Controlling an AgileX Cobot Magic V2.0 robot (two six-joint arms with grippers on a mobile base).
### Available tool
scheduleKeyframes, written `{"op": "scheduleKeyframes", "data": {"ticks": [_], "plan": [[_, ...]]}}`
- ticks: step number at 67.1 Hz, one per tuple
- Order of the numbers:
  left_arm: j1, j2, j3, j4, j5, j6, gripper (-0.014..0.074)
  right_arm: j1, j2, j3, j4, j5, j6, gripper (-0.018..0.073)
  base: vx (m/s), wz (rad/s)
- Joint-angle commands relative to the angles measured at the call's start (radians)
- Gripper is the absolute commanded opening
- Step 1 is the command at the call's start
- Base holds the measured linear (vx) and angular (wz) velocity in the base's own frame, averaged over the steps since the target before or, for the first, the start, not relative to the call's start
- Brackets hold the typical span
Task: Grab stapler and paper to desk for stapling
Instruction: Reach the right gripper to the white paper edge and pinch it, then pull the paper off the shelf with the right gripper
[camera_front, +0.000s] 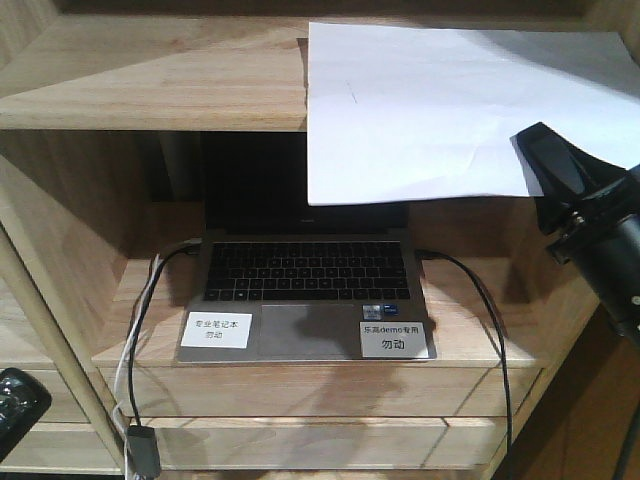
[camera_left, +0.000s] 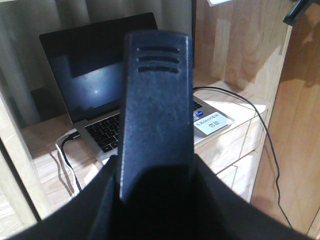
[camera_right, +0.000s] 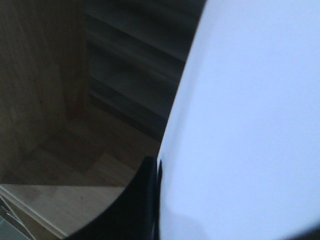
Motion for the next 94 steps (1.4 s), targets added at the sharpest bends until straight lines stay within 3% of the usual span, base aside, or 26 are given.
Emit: {"op": "scheduleKeyframes", "data": {"ticks": [1,63,94], "plan": [[-0.002,0.012,-0.030,-0.024,-0.118,-0.005,-0.0006,0.000,-0.049,-0.007,0.006,-0.160,0.001,-0.0011,0.00,0.00],[-0.002,0.012,-0.030,-0.024,-0.118,-0.005,-0.0006,0.000,-0.615,0.362,-0.006,-0.116,0.001,-0.0003,0.00,0.00],[-0.002,0.012,-0.030,-0.024,-0.118,-0.005,-0.0006,0.000,-0.771,0.415,-0.013,-0.003,0.001,-0.0002,0.00,0.00]]}}
